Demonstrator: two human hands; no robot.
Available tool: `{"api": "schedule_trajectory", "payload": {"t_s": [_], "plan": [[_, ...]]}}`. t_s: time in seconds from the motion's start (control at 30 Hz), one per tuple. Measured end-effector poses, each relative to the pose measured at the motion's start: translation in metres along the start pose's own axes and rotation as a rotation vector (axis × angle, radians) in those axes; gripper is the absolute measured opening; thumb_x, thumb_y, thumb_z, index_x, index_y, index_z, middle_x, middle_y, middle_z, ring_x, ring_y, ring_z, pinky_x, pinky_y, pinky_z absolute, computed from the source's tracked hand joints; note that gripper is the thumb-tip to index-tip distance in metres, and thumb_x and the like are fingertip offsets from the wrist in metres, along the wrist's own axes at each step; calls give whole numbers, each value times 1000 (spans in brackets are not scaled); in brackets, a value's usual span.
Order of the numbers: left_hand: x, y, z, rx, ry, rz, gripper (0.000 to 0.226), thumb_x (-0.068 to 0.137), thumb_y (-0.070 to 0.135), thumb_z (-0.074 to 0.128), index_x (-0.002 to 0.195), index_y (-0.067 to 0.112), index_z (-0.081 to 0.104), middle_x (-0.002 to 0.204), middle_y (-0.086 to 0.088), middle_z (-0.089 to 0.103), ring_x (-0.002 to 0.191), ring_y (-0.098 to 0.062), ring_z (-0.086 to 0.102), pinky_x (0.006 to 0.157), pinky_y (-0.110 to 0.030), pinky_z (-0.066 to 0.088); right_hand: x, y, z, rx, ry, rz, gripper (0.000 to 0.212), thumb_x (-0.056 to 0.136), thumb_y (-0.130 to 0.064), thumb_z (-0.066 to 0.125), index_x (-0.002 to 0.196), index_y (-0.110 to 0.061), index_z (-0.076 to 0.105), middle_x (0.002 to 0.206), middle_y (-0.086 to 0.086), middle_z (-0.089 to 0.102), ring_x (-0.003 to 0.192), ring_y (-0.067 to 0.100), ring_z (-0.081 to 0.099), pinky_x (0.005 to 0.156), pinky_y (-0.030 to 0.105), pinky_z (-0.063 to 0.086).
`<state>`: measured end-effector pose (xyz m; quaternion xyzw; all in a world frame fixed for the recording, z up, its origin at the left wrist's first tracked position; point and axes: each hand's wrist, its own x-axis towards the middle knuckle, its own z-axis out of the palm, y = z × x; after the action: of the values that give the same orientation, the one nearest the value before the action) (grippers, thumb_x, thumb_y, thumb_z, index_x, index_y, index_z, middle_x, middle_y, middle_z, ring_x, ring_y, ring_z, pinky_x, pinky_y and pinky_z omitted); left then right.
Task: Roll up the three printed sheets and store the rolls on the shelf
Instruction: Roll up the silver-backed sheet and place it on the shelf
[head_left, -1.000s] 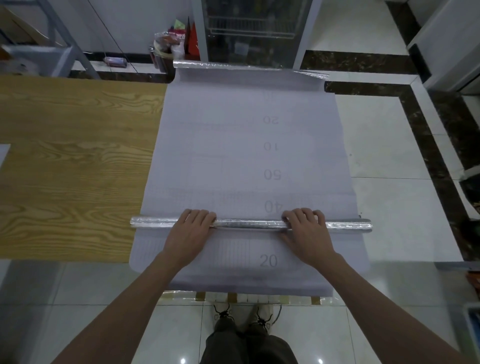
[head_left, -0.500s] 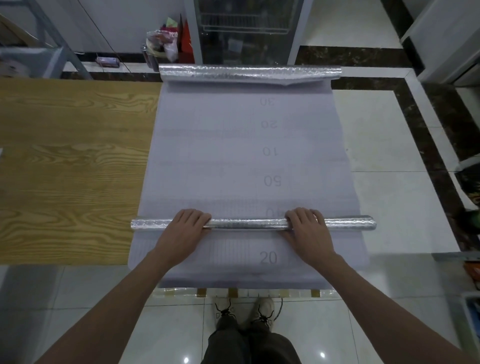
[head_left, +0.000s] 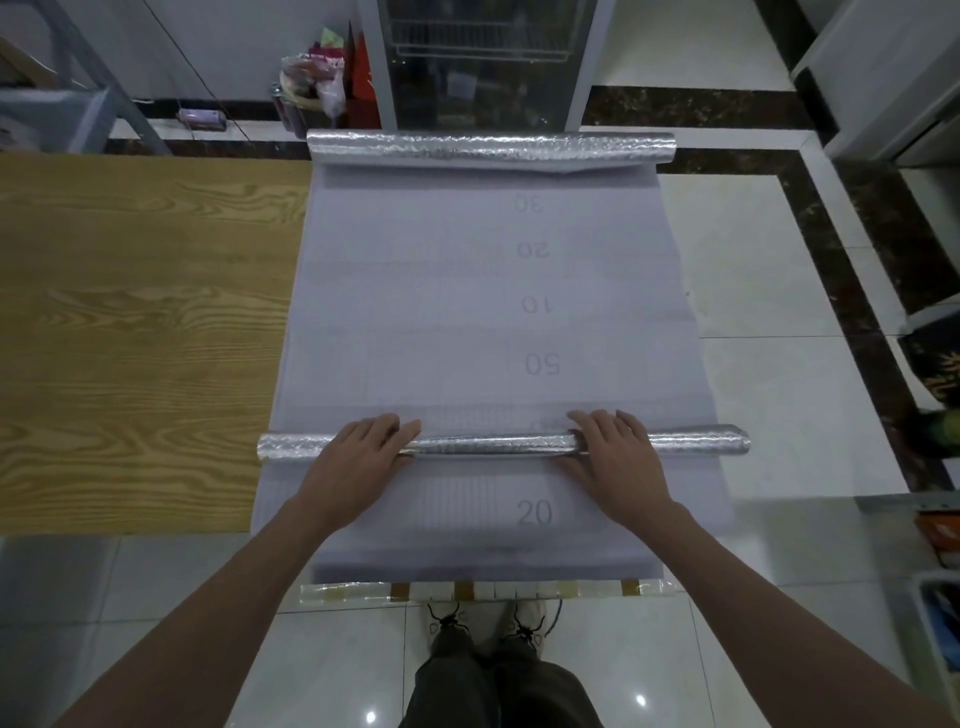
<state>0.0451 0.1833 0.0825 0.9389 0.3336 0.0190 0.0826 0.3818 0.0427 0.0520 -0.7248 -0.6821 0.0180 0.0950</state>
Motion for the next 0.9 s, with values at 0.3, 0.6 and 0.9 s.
{"api": "schedule_trajectory", "payload": {"t_s": [0.3,0.6,0.9], "plan": [[-14,5,7,16,35,-30,54,109,37,20,112,7,64,112,-16,63,100,-33,60,89,-44,49,-7,-1,-3,-7,48,-33,33,99,-48,46,105,-19,61,102,3,58,93,25,59,103,40,35],[-27,15,13,75,40,-100,43,105,38,33,123,9,58,114,-13,59,101,-33,57,92,-45,43,-8,0,-2,-11,1,-96,32,91,-48,64,110,-23,58,110,-2,60,104,23,59,99,37,34],[-24,19,21,58,4,-192,56,100,54,37,111,5,61,115,-16,59,108,-36,56,96,-47,44,-4,-2,-8,17,-92,-163,47,100,-59,36,118,-22,60,125,-3,60,111,20,58,106,41,34]]}}
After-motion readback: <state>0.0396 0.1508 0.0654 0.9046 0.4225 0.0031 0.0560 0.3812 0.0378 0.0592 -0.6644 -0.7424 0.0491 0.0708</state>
